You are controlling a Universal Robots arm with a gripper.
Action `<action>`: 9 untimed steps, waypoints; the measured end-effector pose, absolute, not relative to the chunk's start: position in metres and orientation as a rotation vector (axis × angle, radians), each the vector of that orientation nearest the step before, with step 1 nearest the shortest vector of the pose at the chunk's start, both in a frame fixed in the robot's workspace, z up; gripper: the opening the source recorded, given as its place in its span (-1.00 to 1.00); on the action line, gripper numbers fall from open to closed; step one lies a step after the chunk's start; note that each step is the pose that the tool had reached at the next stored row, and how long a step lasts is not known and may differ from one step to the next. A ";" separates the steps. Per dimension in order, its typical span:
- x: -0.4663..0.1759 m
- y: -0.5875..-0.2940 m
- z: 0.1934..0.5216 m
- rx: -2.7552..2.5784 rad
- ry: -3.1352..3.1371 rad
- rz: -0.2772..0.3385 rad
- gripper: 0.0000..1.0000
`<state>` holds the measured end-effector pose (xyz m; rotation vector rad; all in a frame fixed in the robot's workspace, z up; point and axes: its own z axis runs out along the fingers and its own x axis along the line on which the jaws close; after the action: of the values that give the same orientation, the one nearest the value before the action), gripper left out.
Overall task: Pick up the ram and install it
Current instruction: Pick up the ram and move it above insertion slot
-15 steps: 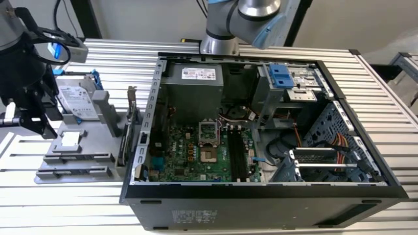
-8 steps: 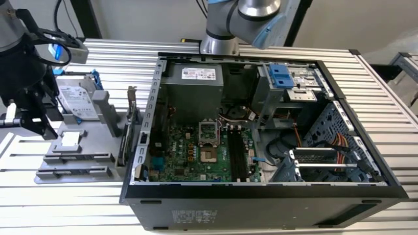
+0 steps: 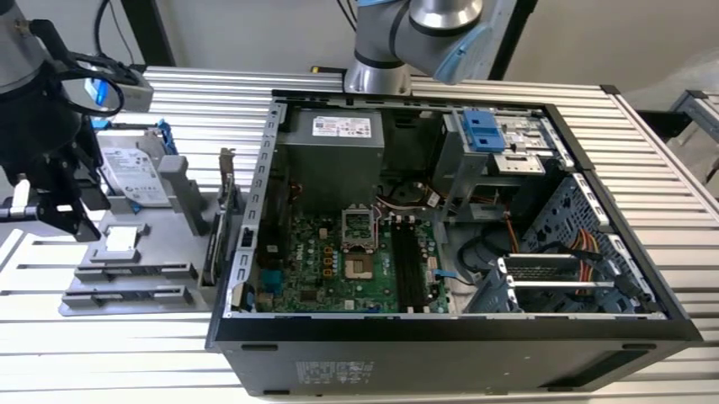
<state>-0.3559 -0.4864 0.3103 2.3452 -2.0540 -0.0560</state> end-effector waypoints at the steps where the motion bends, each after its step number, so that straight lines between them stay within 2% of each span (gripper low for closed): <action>1: -0.356 -0.486 0.310 2.345 -2.054 -0.056 1.00; 9: -0.356 -0.486 0.308 2.345 -2.054 -0.056 1.00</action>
<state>-0.3559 -0.4864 0.3083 2.3448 -2.0538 -0.0565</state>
